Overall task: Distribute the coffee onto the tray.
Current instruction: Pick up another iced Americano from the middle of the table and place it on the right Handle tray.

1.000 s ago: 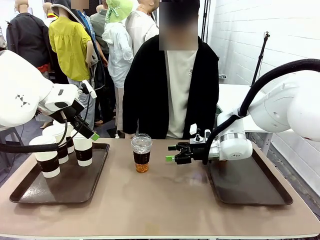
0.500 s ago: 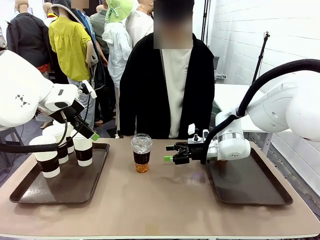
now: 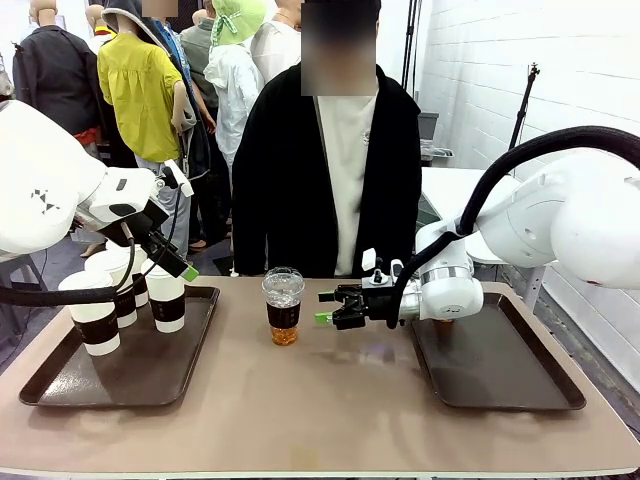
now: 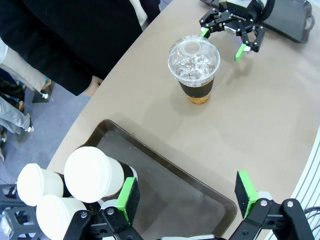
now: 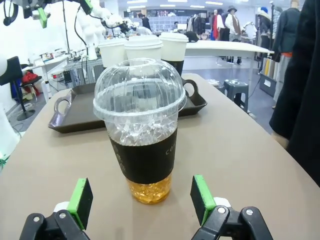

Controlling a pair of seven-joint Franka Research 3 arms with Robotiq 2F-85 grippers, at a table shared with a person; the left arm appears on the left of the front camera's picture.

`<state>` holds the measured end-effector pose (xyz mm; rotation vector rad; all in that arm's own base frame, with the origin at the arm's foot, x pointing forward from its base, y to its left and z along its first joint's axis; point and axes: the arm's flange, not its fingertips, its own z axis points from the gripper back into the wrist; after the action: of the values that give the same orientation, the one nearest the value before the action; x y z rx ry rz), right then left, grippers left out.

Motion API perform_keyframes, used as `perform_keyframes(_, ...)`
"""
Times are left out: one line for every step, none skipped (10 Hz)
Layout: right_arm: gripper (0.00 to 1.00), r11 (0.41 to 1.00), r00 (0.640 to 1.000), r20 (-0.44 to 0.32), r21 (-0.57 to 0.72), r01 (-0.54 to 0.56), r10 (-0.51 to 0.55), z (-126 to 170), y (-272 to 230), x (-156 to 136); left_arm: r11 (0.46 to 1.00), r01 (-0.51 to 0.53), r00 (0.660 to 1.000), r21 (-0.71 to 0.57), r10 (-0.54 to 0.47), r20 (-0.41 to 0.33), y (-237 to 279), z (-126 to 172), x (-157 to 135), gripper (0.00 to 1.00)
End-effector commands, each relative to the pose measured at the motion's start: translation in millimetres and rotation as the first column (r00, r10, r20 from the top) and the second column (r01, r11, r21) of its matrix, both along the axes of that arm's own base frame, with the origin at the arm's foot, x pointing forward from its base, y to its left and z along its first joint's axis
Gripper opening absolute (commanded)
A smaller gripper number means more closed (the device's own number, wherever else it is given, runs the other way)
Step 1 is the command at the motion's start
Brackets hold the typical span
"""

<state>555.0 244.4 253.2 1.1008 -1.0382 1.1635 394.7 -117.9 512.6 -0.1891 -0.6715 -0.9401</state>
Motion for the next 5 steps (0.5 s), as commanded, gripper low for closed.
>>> perform_keyframes(1.00,0.999,0.999,-0.004,-0.008,-0.033,0.033,-2.4,13.2,11.0,1.000,0.004,1.000,-0.016,-0.004,-0.010,1.6,-2.1,0.7,1.00)
perform_keyframes(1.00,0.999,0.999,-0.004,-0.009,-0.038,0.038,-4.5,16.6,12.7,1.000,0.004,1.000,-0.016,-0.004,-0.010,1.6,-2.1,0.7,1.00)
perform_keyframes(1.00,0.999,0.999,-0.008,-0.003,-0.046,0.046,-6.6,19.7,14.9,1.000,0.004,1.000,-0.016,-0.004,-0.010,1.6,-2.1,0.7,1.00)
perform_keyframes(1.00,0.998,0.998,-0.014,-0.002,-0.055,0.055,-8.8,23.0,16.6,1.000,0.004,1.000,-0.016,-0.004,-0.010,1.6,-2.1,0.7,1.00)
perform_keyframes(1.00,0.998,0.998,-0.020,0.002,-0.066,0.066,-10.0,25.6,18.0,1.000,0.004,1.000,-0.016,-0.004,-0.010,1.6,-2.1,0.7,1.00)
